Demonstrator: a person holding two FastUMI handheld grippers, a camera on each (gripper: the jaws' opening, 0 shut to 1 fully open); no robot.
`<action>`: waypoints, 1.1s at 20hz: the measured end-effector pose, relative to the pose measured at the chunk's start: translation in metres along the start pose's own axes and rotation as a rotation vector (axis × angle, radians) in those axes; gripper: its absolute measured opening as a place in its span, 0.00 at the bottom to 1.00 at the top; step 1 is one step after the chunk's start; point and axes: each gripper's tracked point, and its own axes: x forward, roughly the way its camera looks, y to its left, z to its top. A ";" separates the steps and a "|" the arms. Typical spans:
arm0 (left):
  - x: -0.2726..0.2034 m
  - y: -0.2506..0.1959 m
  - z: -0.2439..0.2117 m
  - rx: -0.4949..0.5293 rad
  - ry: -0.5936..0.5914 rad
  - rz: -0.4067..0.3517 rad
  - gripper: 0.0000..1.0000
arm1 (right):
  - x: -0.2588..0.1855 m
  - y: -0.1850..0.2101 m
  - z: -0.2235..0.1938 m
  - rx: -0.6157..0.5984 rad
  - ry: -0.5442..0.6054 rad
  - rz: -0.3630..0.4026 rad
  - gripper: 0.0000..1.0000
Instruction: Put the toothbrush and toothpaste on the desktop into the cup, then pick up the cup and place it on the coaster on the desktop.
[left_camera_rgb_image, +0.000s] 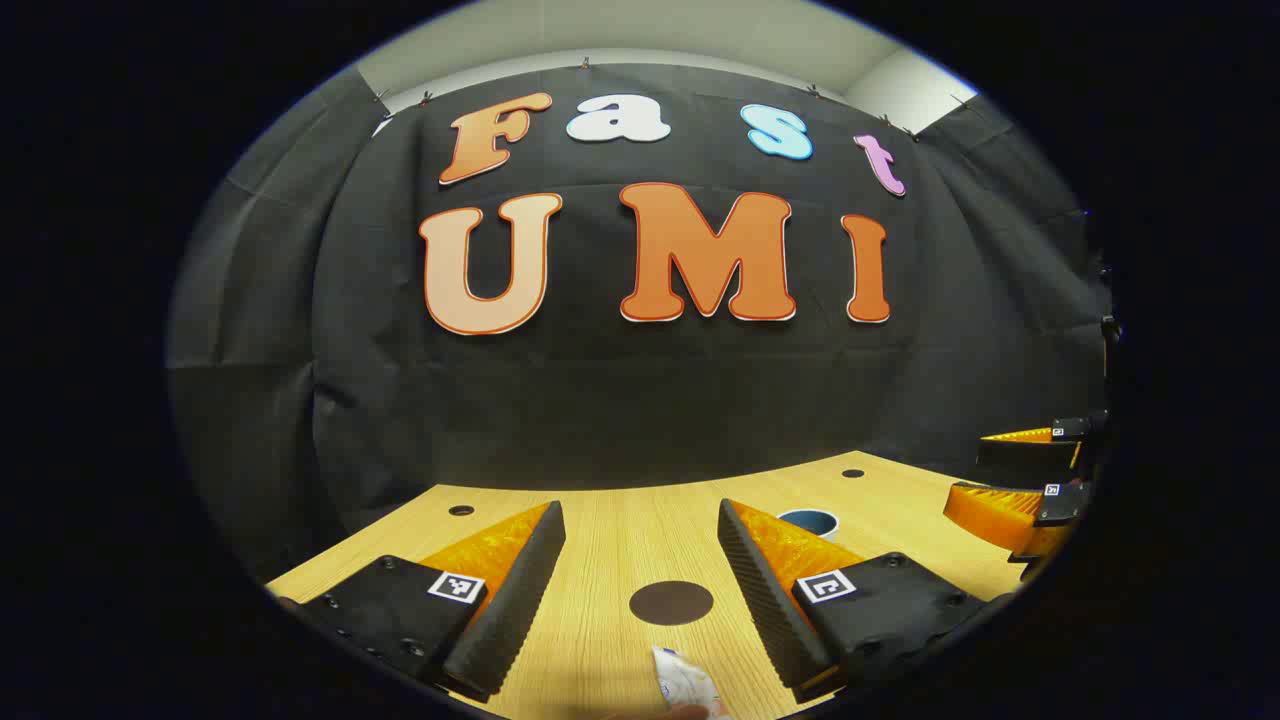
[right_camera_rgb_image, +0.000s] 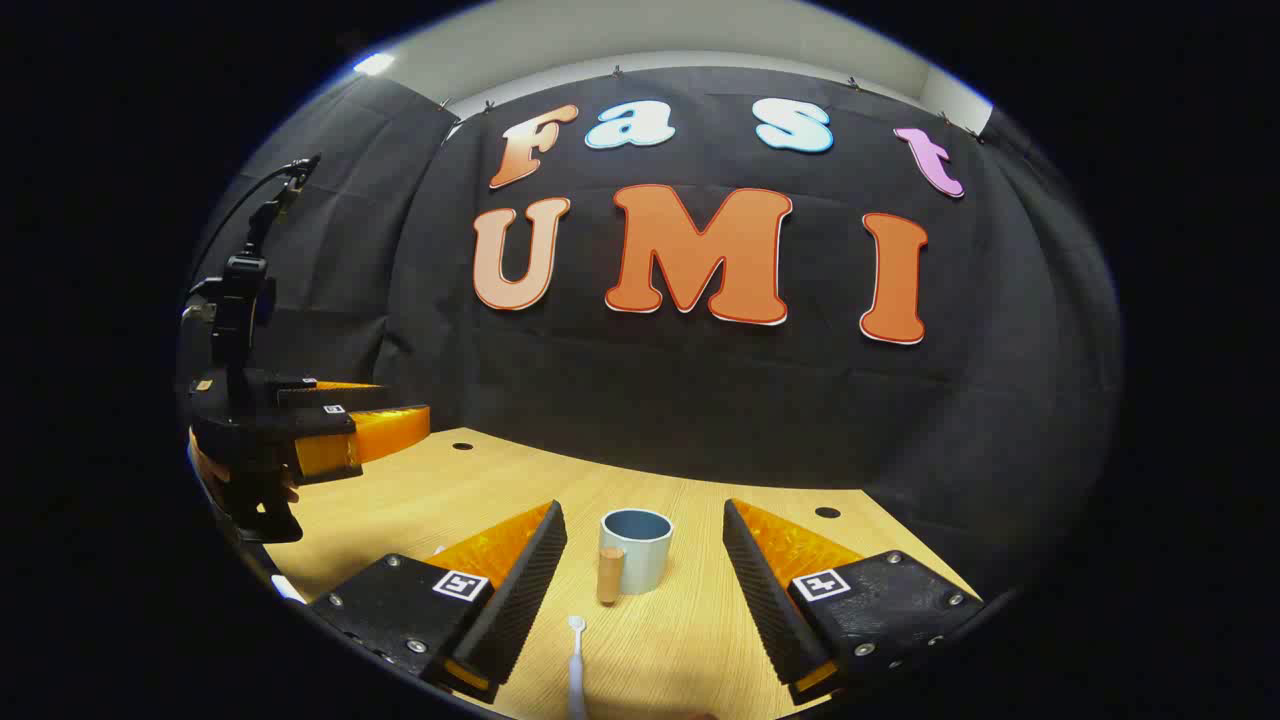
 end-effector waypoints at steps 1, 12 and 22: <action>0.000 0.000 -0.001 -0.003 0.004 -0.003 0.98 | 0.001 0.001 -0.001 0.001 0.003 0.004 0.95; 0.002 0.000 -0.013 -0.020 0.085 -0.014 0.98 | -0.001 0.001 -0.004 0.013 0.055 0.017 0.95; 0.005 0.001 -0.042 -0.066 0.267 -0.043 0.98 | -0.005 0.006 -0.023 0.056 0.161 0.051 0.88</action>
